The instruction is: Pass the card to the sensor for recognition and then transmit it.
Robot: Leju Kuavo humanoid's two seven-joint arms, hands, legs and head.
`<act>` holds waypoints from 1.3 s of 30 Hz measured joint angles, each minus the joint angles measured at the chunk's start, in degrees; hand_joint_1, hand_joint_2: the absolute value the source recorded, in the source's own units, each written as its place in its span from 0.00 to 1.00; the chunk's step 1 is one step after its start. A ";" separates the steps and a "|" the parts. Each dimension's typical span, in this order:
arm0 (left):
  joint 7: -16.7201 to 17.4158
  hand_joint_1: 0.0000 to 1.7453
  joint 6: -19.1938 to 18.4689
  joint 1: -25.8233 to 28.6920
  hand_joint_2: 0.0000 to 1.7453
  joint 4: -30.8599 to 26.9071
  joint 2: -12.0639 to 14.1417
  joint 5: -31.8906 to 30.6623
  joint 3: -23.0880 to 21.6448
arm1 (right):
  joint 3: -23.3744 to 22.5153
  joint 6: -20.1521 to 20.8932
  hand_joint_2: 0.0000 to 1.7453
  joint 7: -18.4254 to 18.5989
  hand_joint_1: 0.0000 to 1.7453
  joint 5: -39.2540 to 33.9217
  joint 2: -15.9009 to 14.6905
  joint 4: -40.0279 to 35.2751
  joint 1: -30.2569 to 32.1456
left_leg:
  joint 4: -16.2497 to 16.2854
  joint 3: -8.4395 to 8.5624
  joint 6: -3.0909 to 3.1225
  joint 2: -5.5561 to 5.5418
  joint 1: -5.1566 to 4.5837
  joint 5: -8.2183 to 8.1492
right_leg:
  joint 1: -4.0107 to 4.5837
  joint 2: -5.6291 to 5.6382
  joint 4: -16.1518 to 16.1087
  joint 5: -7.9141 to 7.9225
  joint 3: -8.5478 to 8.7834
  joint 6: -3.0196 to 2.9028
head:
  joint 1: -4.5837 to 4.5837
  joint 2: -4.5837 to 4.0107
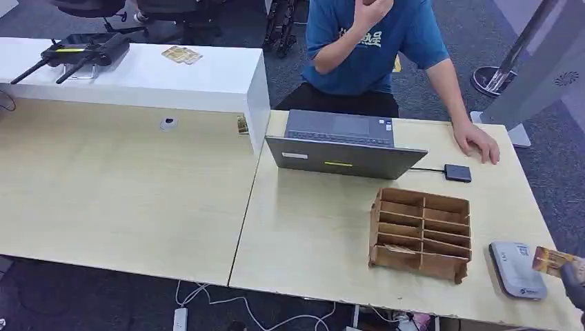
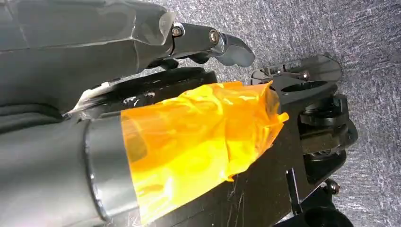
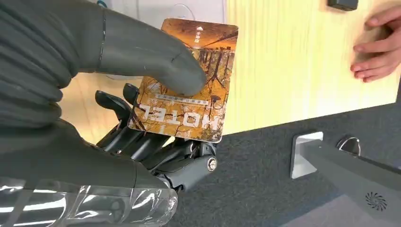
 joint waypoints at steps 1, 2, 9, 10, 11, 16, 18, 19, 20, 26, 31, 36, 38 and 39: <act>0.00 0.00 0.00 0.00 0.00 0.00 0.00 0.00 0.00 | 0.02 0.11 1.00 0.04 1.00 -0.07 0.00 -0.02 0.22 | 0.00 0.00 0.00 0.00 0.00 0.00 | 0.00 0.00 0.00 0.00 0.00 0.00 | -0.02 0.00; 0.00 0.00 0.00 0.00 0.00 0.00 0.00 0.00 0.00 | 0.04 0.15 1.00 0.07 1.00 -0.15 0.00 -0.09 0.43 | 0.00 0.00 0.00 0.00 0.00 0.00 | 0.00 0.00 0.00 0.00 0.00 0.00 | 0.00 0.00; 0.00 0.00 0.00 -0.01 0.00 0.00 0.00 0.15 -0.61 | 0.28 0.35 1.00 0.57 1.00 -0.31 0.00 -0.13 1.08 | 0.00 0.00 0.00 0.00 0.00 0.00 | 0.00 0.00 0.00 0.00 0.00 0.00 | 0.00 0.00; 0.00 0.00 0.02 -0.01 0.00 0.00 0.02 0.17 -0.79 | 0.33 0.42 1.00 0.66 1.00 -0.31 0.00 -0.13 1.14 | 0.00 0.00 0.00 0.00 0.00 0.00 | 0.00 0.00 0.00 0.00 0.00 0.00 | 0.00 0.00; 0.00 0.00 0.04 -0.01 0.00 0.00 0.02 0.20 -0.87 | 0.37 0.46 1.00 0.74 1.00 -0.35 0.00 -0.13 1.19 | 0.00 0.00 0.00 0.00 0.00 0.00 | 0.00 0.00 0.00 0.00 0.00 0.00 | 0.00 0.00; 0.00 0.00 0.04 -0.01 0.00 0.00 0.07 0.26 -1.09 | 0.48 0.59 1.00 0.96 1.00 -0.39 0.00 -0.13 1.26 | 0.00 0.00 0.00 0.01 0.00 0.00 | 0.00 0.01 0.00 0.00 0.00 0.00 | 0.00 0.00; 0.00 0.00 0.04 -0.01 0.00 0.00 0.07 0.28 -1.09 | 0.48 0.59 1.00 1.00 1.00 -0.39 0.00 -0.13 1.26 | 0.00 0.00 0.00 0.01 0.00 0.00 | 0.00 0.01 0.00 0.00 0.00 0.00 | 0.00 0.00; 0.00 0.00 0.04 -0.01 0.00 0.00 0.07 0.28 -1.09 | 0.48 0.59 1.00 1.00 1.00 -0.39 0.00 -0.13 1.26 | 0.00 0.00 0.00 0.01 0.00 0.00 | 0.00 0.01 0.00 0.00 0.00 0.00 | 0.00 0.00; 0.00 0.00 0.04 -0.01 0.00 0.00 0.07 0.28 -1.09 | 0.48 0.59 1.00 1.00 1.00 -0.39 0.00 -0.13 1.26 | 0.00 0.00 0.00 0.01 0.00 0.00 | 0.00 0.01 0.00 0.00 0.00 0.00 | 0.00 0.00; 0.00 0.00 0.04 -0.01 0.00 0.00 0.07 0.33 -1.11 | 0.59 1.11 1.00 1.11 1.00 -0.85 0.00 -0.11 1.29 | 0.00 0.00 0.00 0.01 0.00 0.00 | 0.00 0.01 0.00 0.00 0.00 0.00 | 0.00 0.00; -0.02 0.00 0.04 -0.01 0.00 0.00 0.07 0.33 -1.11 | 0.68 2.14 1.00 1.51 1.00 -1.03 -0.48 0.00 1.62 | 0.00 0.00 0.00 0.00 -0.01 0.00 | -0.01 0.00 0.00 0.00 0.00 0.00 | 0.00 0.00; -0.07 0.00 0.04 -0.01 0.00 0.00 0.07 0.33 -1.13 | 0.79 3.34 1.00 1.92 1.00 -1.07 -1.59 0.46 1.63 | 0.00 0.00 0.00 0.01 -0.01 0.00 | -0.01 0.01 0.00 0.00 0.00 0.00 | -0.02 0.00; -0.13 0.00 0.04 -0.01 0.00 0.00 0.07 0.33 -1.14 | 0.90 3.87 1.00 2.23 1.00 -1.07 -1.90 0.57 1.64 | 0.00 0.00 0.01 0.01 -0.01 -0.01 | -0.01 0.01 0.00 0.00 0.00 0.00 | -0.02 0.00; -0.18 0.00 0.04 -0.02 0.00 0.00 0.07 0.35 -1.11 | 0.94 4.02 1.00 2.45 1.00 -1.07 -1.99 0.61 1.65 | 0.00 0.01 0.01 0.01 -0.01 -0.01 | -0.01 0.01 0.00 0.00 0.00 0.00 | 0.00 0.00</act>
